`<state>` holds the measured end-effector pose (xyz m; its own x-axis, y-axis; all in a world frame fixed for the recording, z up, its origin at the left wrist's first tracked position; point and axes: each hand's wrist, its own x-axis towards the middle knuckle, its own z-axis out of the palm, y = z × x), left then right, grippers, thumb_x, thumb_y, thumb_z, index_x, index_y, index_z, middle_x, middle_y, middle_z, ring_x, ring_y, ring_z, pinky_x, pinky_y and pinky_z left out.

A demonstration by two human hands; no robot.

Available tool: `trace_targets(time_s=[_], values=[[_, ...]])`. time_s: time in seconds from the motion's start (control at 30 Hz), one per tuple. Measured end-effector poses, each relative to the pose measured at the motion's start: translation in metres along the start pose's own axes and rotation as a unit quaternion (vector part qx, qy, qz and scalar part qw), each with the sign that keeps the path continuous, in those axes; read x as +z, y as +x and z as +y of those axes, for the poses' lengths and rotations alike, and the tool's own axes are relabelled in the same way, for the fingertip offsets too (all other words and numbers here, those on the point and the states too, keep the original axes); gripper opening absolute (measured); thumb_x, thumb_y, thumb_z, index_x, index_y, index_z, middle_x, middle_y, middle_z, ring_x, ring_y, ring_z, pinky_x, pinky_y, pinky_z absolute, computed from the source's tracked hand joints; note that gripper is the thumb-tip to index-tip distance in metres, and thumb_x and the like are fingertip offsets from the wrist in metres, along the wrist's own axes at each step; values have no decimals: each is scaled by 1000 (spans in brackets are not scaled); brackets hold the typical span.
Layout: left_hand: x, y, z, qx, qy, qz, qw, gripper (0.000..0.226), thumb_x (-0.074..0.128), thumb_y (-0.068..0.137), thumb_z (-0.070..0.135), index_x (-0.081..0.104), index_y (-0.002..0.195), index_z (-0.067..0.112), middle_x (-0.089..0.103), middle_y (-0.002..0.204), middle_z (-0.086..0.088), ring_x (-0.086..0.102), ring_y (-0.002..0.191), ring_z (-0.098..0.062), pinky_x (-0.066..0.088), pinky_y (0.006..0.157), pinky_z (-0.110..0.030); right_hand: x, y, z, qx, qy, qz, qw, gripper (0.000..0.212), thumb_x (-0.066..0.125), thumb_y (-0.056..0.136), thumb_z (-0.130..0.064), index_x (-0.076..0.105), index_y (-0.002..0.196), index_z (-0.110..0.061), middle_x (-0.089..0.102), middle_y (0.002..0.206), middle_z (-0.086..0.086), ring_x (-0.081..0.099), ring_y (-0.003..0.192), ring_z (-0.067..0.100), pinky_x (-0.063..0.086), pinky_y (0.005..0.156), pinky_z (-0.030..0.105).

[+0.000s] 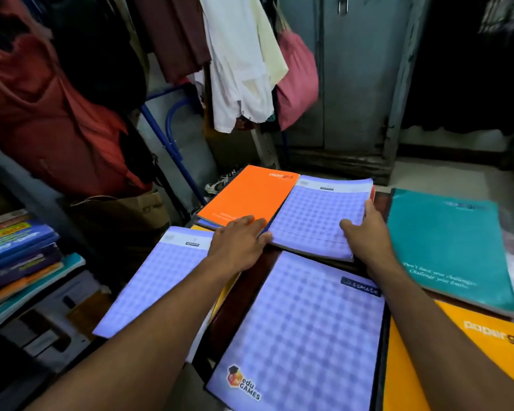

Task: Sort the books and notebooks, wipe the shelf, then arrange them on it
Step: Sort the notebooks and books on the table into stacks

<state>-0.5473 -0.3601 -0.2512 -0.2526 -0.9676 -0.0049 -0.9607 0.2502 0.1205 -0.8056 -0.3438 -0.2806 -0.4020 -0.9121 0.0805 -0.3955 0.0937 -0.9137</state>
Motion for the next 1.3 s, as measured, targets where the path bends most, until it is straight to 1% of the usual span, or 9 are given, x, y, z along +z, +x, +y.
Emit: trace_targets(time_s=[0.13, 0.23, 0.4, 0.63, 0.77, 0.93, 1.07, 1.2, 1.3], values=[[8, 5, 0, 4, -5, 26, 1000, 43, 38, 107, 44, 44, 147, 29, 39, 156, -3, 38, 137, -34, 41, 106, -49, 1, -5, -5, -27, 19, 27, 999, 78, 57, 87, 3, 30, 155, -23, 45, 150, 11, 50, 127, 28, 44, 96, 31], [9, 3, 4, 1, 8, 55, 998, 41, 40, 107, 40, 47, 146, 29, 45, 149, -3, 44, 131, -33, 42, 102, -46, 4, -13, -8, -33, 0, 60, 998, 71, 52, 89, 7, 36, 152, -20, 37, 149, 13, 49, 116, 28, 32, 80, 18], [10, 1, 29, 73, -10, 79, 994, 35, 49, 104, 29, 53, 139, 30, 58, 131, 1, 53, 118, -27, 42, 94, -42, 0, -12, -5, -69, -178, 82, 978, 66, 66, 83, -15, 42, 145, -15, 40, 148, 16, 42, 125, 40, 34, 105, 43], [2, 5, 33, 67, -98, -13, 993, 47, 61, 100, 34, 52, 145, 22, 56, 136, -6, 52, 125, -27, 45, 101, -38, 0, -16, -3, -52, -264, 11, 963, 55, 61, 89, -29, 45, 141, -22, 41, 149, 13, 36, 132, 36, 29, 111, 45], [-5, -2, 23, 81, -136, 49, 986, 39, 61, 100, 26, 57, 139, 24, 59, 133, -3, 54, 122, -24, 46, 99, -37, 3, -20, -14, -166, -259, 70, 949, 51, 60, 83, -33, 57, 131, -16, 52, 138, 16, 43, 128, 38, 33, 109, 48], [-14, -55, -19, -21, -79, 148, 986, 49, 62, 95, 46, 51, 140, 31, 55, 137, 0, 49, 129, -30, 45, 100, -45, 31, -49, -36, -277, -214, -85, 933, 31, 66, 90, -26, 63, 119, -15, 59, 116, 10, 51, 112, 35, 42, 97, 48], [-11, -121, -66, -203, -33, 3, 979, 98, 49, 73, 92, 21, 155, 45, 21, 166, 6, 15, 153, -27, 11, 113, -72, 70, -85, -66, -346, -244, -250, 871, 52, 46, 85, -45, 61, 127, -17, 59, 124, 10, 54, 114, 35, 46, 95, 48], [-5, -146, -88, -159, -71, -64, 983, 96, 46, 73, 92, 19, 156, 52, 0, 170, 16, -6, 157, -20, -8, 115, -73, 104, -114, -77, -419, -367, -296, 776, 49, 49, 92, -37, 54, 140, -25, 50, 140, 10, 50, 123, 36, 45, 96, 50], [-9, -142, -94, -116, -72, -73, 988, 95, 51, 72, 92, 21, 154, 55, 1, 169, 18, -4, 157, -17, -6, 115, -72, 106, -124, -73, -429, -387, -277, 767, 33, 54, 96, -31, 54, 128, -22, 50, 126, 10, 47, 111, 36, 45, 86, 49]])
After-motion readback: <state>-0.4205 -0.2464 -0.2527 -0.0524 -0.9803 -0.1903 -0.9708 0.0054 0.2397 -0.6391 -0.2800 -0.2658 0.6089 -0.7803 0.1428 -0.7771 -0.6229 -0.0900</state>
